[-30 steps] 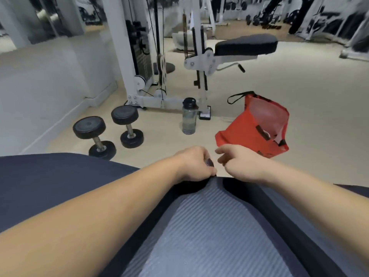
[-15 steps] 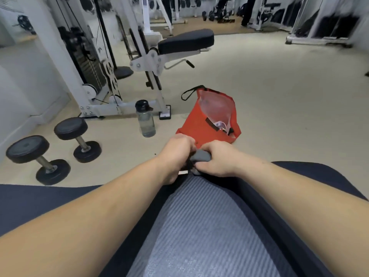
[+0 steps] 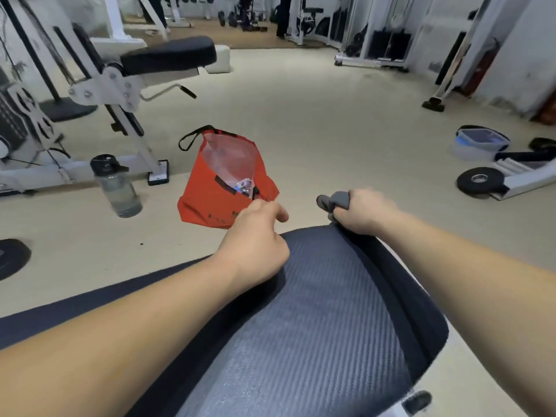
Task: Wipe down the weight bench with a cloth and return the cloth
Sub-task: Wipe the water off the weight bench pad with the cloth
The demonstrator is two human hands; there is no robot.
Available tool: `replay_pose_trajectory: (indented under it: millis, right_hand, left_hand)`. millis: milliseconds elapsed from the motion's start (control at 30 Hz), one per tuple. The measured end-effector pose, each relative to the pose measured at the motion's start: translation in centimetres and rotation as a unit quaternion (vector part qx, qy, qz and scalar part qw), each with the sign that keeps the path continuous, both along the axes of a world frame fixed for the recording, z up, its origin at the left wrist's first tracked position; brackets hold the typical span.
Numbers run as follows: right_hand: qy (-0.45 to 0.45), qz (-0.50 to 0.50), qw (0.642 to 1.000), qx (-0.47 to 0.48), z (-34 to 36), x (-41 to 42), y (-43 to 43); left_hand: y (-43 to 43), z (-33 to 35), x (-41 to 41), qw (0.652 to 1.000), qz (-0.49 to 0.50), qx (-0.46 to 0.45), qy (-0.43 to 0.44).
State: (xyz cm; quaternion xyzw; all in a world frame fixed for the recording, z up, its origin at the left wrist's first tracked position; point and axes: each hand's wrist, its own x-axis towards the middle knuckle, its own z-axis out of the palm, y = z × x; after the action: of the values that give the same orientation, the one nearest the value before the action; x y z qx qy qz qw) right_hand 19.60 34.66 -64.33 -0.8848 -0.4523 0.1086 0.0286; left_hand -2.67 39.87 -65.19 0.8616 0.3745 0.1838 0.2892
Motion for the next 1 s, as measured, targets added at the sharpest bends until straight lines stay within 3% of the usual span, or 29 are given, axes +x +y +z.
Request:
replay_pose_trajectory:
  millis: [67,133,200,300,433,567,667,767,867,933,1000]
  right_hand:
    - [0.031,-0.029,0.999,0.008,-0.4,2.0,-2.3]
    - [0.141,-0.085,0.985,0.054,-1.4,3.3,-5.2]
    - [0.243,-0.157,0.951,0.111,-2.5,3.4,-8.4]
    - [0.289,-0.232,0.909,0.192,-3.8,2.0,-12.5]
    - [0.202,-0.285,0.913,0.212,-3.7,-0.1,-16.1]
    - [0.109,-0.233,0.961,0.101,-1.5,-2.6,-18.4]
    - [0.105,-0.223,0.968,0.037,0.8,-4.9,-18.6]
    - [0.159,-0.310,0.935,0.059,0.6,-6.3,-18.2]
    - [0.196,-0.448,0.851,0.192,-0.2,-10.6,-18.8]
    - [0.145,-0.474,0.838,0.226,-0.8,-14.3,-19.5]
    - [0.156,-0.477,0.826,0.257,-1.5,-17.8,-20.1]
  left_hand:
    - [-1.1,0.0,0.3,0.999,-0.028,0.017,-0.013]
    - [-2.2,0.1,0.1,0.998,-0.049,0.033,-0.020]
    - [-3.1,0.4,-0.3,0.997,-0.055,0.040,-0.020]
    - [-4.8,0.9,-1.6,0.998,-0.047,0.033,-0.023]
    - [-7.5,1.3,-4.4,0.998,-0.054,0.024,-0.016]
    - [-9.9,1.8,-7.4,0.998,-0.049,0.023,-0.028]
    - [-11.7,2.4,-9.8,0.998,-0.041,0.022,-0.046]
    - [-13.3,2.7,-12.5,0.997,-0.040,0.017,-0.058]
    - [-14.1,2.5,-14.9,0.997,-0.035,0.007,-0.062]
    - [-14.4,2.0,-16.2,0.998,-0.024,-0.004,-0.061]
    - [-14.9,1.6,-17.6,0.998,-0.007,-0.007,-0.065]
